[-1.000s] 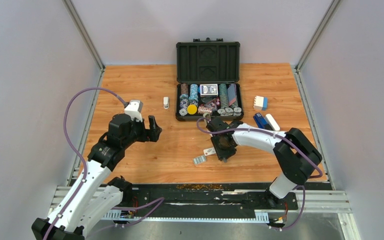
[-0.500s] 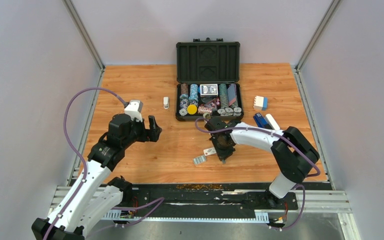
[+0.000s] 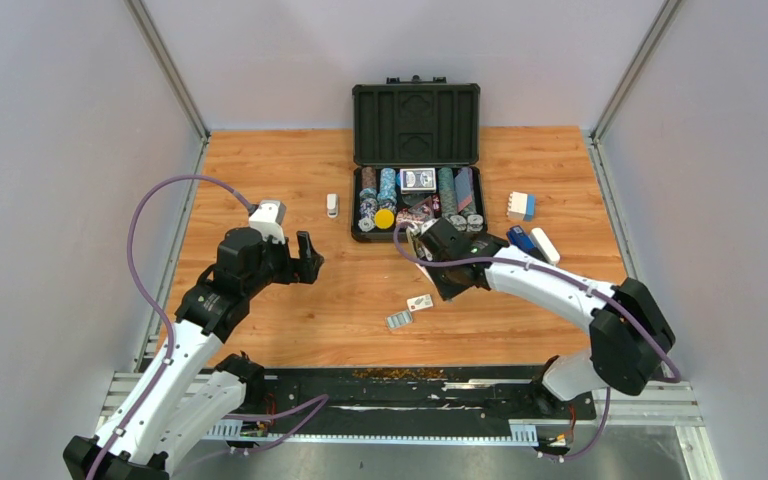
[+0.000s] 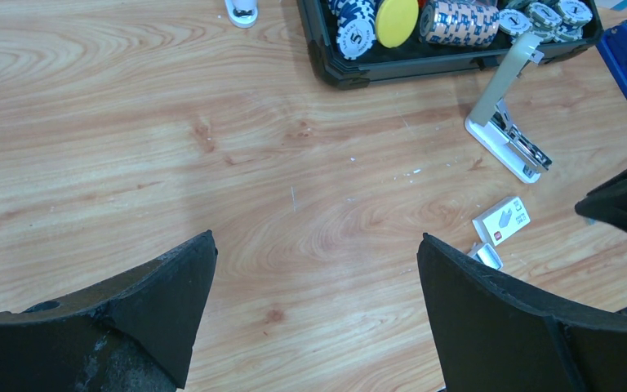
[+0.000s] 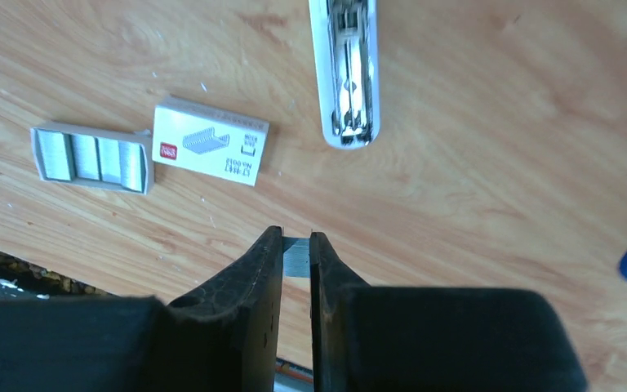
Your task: Load the staples into the stapler
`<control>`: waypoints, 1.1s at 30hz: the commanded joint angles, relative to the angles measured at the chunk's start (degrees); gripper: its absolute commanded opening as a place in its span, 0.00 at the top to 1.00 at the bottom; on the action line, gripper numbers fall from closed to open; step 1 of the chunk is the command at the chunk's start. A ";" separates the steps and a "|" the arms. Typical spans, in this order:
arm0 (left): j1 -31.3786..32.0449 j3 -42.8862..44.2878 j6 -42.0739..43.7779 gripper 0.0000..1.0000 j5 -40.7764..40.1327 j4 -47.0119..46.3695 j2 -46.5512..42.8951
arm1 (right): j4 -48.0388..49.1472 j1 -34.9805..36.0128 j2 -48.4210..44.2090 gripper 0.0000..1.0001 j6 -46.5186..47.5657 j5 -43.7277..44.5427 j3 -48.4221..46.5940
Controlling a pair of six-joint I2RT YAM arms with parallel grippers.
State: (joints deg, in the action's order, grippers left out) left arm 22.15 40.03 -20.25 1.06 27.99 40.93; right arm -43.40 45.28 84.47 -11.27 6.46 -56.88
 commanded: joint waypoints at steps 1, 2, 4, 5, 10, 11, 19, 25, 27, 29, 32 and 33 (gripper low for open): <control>0.30 -0.03 0.70 0.00 0.87 -1.89 -0.20 | 5.77 -0.24 -3.51 0.93 8.88 3.30 -2.89; 0.27 -0.04 0.73 0.00 0.95 -1.88 -0.15 | 6.89 -0.34 -3.67 0.93 10.50 3.38 -3.01; 0.26 -0.04 0.78 0.00 1.06 -1.88 0.01 | 9.31 -0.72 -3.74 0.94 13.65 3.40 -3.13; 0.26 -0.04 0.74 0.00 1.19 -1.95 0.09 | 10.52 -1.05 -3.65 0.94 14.80 3.24 -3.21; 0.28 -0.03 0.74 0.00 1.44 -1.97 0.38 | 15.75 -3.57 -2.29 0.94 18.31 0.14 -3.22; 0.26 -0.04 0.75 0.00 1.41 -2.04 0.46 | 16.86 -4.06 -1.91 0.94 18.68 -0.71 -3.05; 0.35 -0.04 0.85 0.00 1.73 -2.15 0.63 | 24.91 -8.18 -0.46 0.94 19.98 -9.26 0.24; 0.35 -0.04 0.83 0.00 1.75 -2.24 0.89 | 27.29 -9.34 1.48 0.94 20.48 -10.80 1.96; 0.35 -0.02 0.82 0.00 1.82 -2.32 0.90 | 27.56 -9.54 2.17 0.94 20.66 -11.35 2.11; 0.39 -0.04 0.83 0.00 1.77 -2.32 0.90 | 27.70 -9.74 2.72 0.94 20.80 -11.30 2.28; 0.49 0.01 0.84 0.00 1.78 -2.33 0.90 | 27.70 -10.01 3.60 0.94 20.91 -11.40 2.35; 0.44 -0.03 0.87 0.00 1.83 -2.32 0.91 | 27.75 -10.10 3.81 0.94 20.93 -11.80 2.38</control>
State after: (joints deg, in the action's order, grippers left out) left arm 22.28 40.03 -20.25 2.52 27.57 41.91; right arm -18.74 35.79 87.50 8.56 -3.55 -54.68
